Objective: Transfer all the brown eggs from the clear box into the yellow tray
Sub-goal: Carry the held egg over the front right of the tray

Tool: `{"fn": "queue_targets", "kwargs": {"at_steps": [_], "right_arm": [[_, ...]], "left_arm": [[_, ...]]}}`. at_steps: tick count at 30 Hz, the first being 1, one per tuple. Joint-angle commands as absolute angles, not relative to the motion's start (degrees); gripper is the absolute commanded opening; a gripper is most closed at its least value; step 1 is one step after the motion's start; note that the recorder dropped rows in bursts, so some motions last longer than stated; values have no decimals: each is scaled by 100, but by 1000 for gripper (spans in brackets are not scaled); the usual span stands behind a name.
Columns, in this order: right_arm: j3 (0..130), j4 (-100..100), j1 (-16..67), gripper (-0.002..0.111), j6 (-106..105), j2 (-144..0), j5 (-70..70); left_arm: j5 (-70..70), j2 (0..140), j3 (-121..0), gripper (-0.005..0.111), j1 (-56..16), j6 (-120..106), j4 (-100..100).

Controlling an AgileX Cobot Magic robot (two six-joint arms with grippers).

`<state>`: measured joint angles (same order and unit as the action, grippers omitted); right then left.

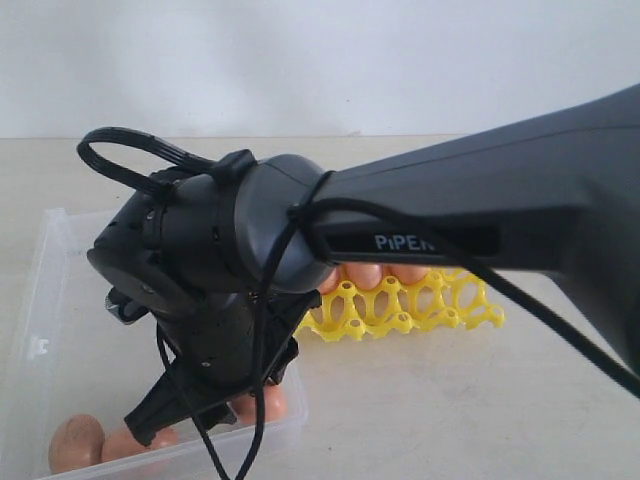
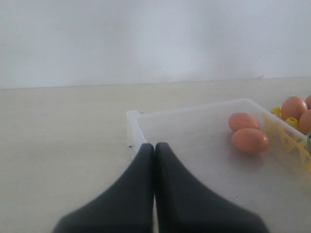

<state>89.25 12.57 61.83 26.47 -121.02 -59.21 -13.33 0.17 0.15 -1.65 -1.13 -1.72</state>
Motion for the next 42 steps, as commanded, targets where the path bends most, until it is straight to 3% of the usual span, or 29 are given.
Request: {"fn": "queue_targets", "kwargs": {"at_steps": [1,8,10,12,22,28,35,42], "right_arm": [[8913,1178,6169,50,2137,-12140,-5993],[8913,1176,6169,49,1786,-12251,-5919],[8913,1176,6169,31,1786,-12251,-5931],[8913,1310,6169,-1,1786,-12172,-5865],[8836,2998,6192,3,3275,-10771,-5073],[7644,3654,6018,3,4227,-9886,-4392],[6048,3649,5162,3,4678,-8781,-3132],[4850,3396,3683,3,4657,-7952,-1935]], "left_arm": [[-1326,0,0,-4,-188,-116,-203],[-1326,0,0,-4,-188,-116,-203],[-1326,0,0,-4,-188,-116,-203],[-1326,0,0,-4,-188,-116,-203],[-1326,0,0,-4,-188,-116,-203],[-1326,0,0,-4,-188,-116,-203],[-1326,0,0,-4,-188,-116,-203],[-1326,0,0,-4,-188,-116,-203]]}}
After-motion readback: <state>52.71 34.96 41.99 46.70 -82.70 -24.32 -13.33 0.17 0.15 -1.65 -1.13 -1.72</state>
